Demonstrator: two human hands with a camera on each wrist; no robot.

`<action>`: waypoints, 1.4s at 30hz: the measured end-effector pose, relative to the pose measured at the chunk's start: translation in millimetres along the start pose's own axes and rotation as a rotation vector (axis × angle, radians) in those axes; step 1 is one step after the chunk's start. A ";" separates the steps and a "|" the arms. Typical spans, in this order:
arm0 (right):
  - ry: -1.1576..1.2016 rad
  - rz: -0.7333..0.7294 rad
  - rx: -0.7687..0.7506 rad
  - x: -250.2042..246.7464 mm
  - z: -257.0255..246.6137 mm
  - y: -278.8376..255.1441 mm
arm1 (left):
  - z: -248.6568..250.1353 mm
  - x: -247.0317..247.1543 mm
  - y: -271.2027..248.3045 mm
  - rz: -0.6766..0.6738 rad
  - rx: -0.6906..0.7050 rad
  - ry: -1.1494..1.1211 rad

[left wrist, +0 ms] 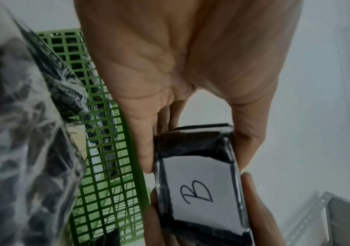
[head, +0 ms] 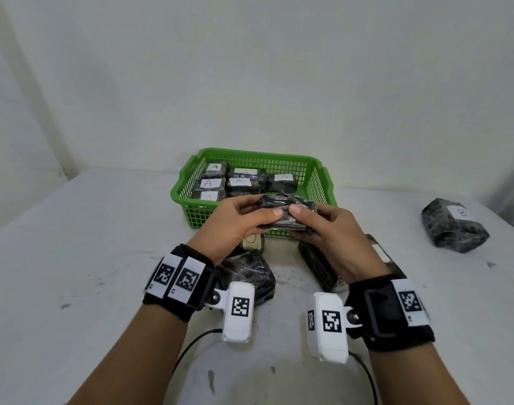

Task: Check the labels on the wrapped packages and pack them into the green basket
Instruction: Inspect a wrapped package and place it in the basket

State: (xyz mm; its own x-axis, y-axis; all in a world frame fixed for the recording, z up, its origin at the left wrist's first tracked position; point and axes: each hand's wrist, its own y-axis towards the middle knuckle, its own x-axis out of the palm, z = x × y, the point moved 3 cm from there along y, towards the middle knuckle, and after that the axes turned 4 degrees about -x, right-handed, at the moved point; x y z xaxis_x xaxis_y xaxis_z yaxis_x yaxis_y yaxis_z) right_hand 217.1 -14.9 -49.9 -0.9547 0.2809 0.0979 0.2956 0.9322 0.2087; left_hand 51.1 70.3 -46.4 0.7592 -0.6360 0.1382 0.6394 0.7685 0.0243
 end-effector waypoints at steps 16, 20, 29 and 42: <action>-0.025 0.002 0.008 -1.7 1.0 -3.8 | -6.9 -2.1 -3.5 -0.033 -0.003 -0.068; -0.048 0.000 0.012 -1.8 1.1 -5.9 | -7.0 -5.6 -4.1 -0.013 0.016 -0.044; -0.051 -0.038 -0.015 -7.2 -0.2 -8.8 | -1.1 -11.6 -9.6 -0.005 0.110 0.028; 0.034 0.054 0.016 -5.0 1.6 -11.3 | 4.7 3.4 -19.2 -0.056 0.051 0.172</action>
State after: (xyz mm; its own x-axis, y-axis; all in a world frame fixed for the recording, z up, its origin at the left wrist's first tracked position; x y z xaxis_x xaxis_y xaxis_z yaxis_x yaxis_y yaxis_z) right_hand 218.5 -26.4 -54.3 -0.9357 0.3232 0.1417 0.3459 0.9195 0.1869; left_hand 40.8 53.8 -41.8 0.7351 -0.6770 -0.0363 0.6775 0.7314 0.0784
